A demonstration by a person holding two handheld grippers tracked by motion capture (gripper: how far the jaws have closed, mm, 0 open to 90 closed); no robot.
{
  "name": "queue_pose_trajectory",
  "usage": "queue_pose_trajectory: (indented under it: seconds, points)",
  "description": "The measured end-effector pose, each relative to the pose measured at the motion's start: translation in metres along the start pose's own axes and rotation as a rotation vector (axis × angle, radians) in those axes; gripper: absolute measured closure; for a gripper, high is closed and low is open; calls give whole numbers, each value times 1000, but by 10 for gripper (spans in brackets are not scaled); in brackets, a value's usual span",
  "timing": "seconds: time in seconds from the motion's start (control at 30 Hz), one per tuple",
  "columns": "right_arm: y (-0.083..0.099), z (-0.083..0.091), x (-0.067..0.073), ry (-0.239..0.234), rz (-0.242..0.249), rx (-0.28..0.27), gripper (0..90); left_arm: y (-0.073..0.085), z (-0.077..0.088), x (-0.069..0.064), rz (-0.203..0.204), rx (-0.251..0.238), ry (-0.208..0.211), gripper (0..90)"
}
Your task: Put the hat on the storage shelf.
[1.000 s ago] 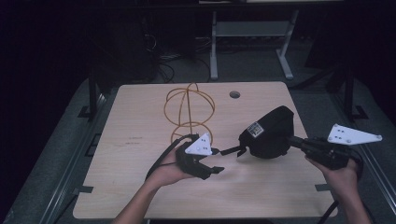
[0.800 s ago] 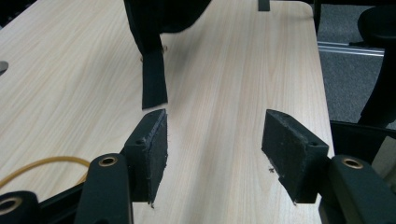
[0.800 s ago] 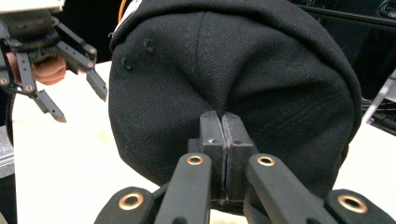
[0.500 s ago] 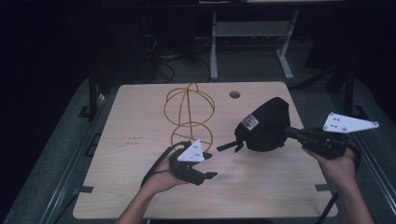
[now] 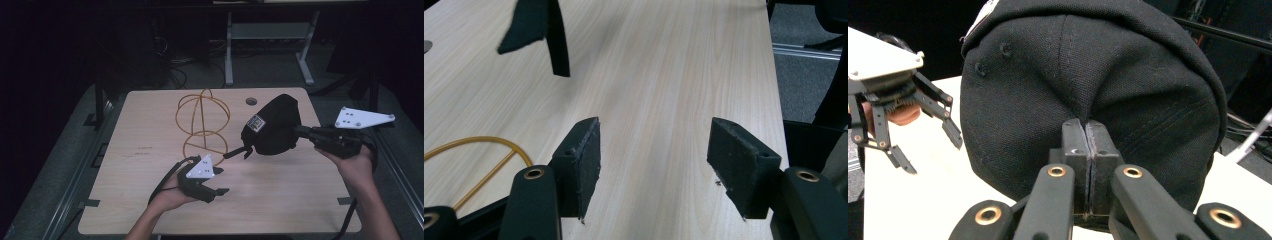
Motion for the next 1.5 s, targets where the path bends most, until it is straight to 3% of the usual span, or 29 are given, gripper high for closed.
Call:
queue_pose_trajectory:
  seconds: [0.8,1.5]
  points:
    - [-76,-22,12,-69,101,3,893,3,0,-3,15,-15,5,366]
    - [-141,-63,21,-134,174,39,894,2,7,0,23,-38,0,366]
Point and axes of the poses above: each handheld gripper's, and its own axes: z roughly backward along the jaws, y roughly out of its underside, x roughly to its left, the point moved 5 cm from there along -z, roughly forward along the jaws, and after that the axes turned 10 degrees about x, right-handed, at the moved point
